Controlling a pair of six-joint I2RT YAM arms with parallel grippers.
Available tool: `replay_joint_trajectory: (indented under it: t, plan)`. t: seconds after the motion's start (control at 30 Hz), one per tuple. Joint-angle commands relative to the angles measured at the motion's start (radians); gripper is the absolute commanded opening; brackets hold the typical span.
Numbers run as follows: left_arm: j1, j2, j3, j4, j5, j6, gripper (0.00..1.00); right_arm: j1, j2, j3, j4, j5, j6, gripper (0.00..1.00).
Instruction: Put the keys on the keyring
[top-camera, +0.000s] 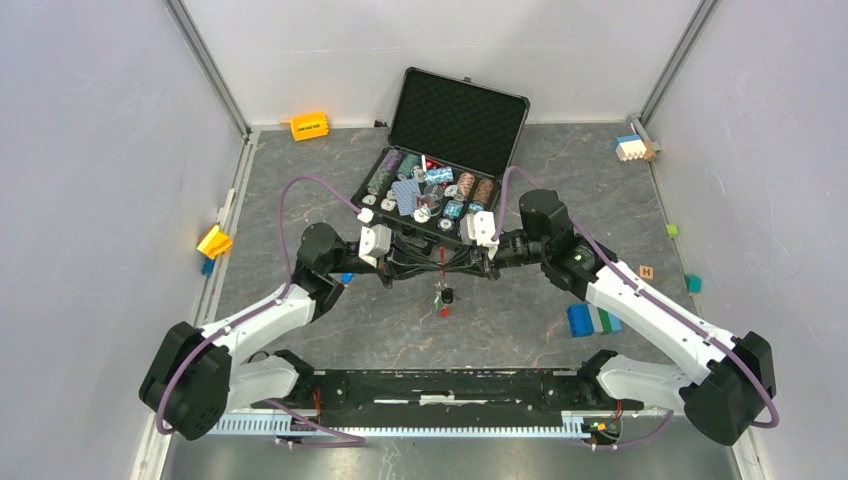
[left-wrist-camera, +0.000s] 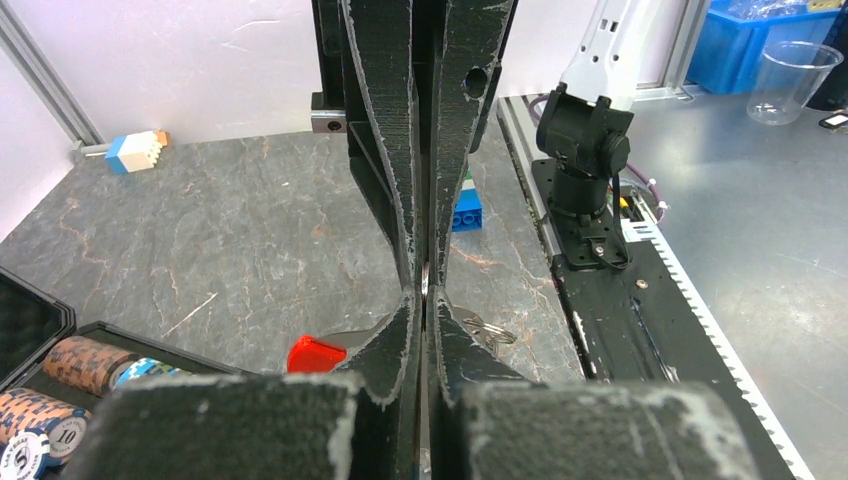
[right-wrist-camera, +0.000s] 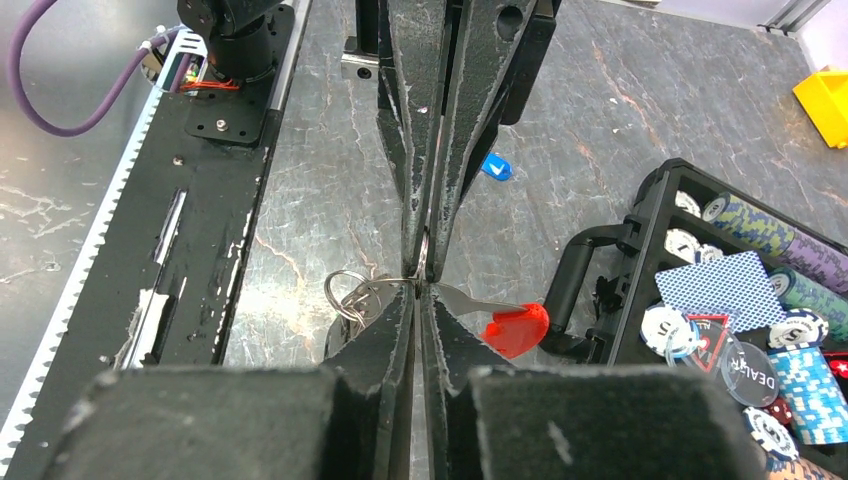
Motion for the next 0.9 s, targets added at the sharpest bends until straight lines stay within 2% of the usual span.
replay_joint_trajectory:
  t: [0.0,0.1,0.23,0.33,0.4,0.57,0.63,0.73,0.87]
  plan:
    - [-0.002,0.006,0.007,0.025,-0.007,0.023,0.02,-0.002,0.008,0.036,0.054,-0.003,0.023,0.10]
    - [-0.002,0.006,0.007,0.022,-0.007,0.026,0.02,-0.003,0.015,0.036,0.061,-0.003,0.033,0.08]
    - [-0.004,0.005,0.007,0.019,-0.007,0.029,0.02,-0.002,0.021,0.036,0.068,-0.005,0.039,0.00]
    - [-0.004,0.002,0.008,0.008,-0.007,0.039,0.02,-0.002,0.018,0.035,0.065,0.038,0.030,0.00]
    - [-0.004,-0.004,0.017,-0.036,-0.003,0.069,0.09,-0.002,0.018,0.053,0.036,0.079,0.008,0.00]
    - [-0.004,-0.050,0.086,-0.329,-0.012,0.278,0.41,-0.001,0.020,0.121,-0.089,0.157,-0.067,0.00]
    - [-0.003,-0.058,0.130,-0.447,-0.028,0.342,0.51,0.002,0.022,0.132,-0.122,0.180,-0.082,0.00]
    - [-0.004,-0.057,0.224,-0.649,-0.053,0.463,0.57,0.011,0.038,0.158,-0.193,0.208,-0.114,0.00]
    - [-0.004,-0.030,0.355,-0.915,-0.086,0.604,0.58,0.028,0.064,0.215,-0.290,0.253,-0.149,0.00]
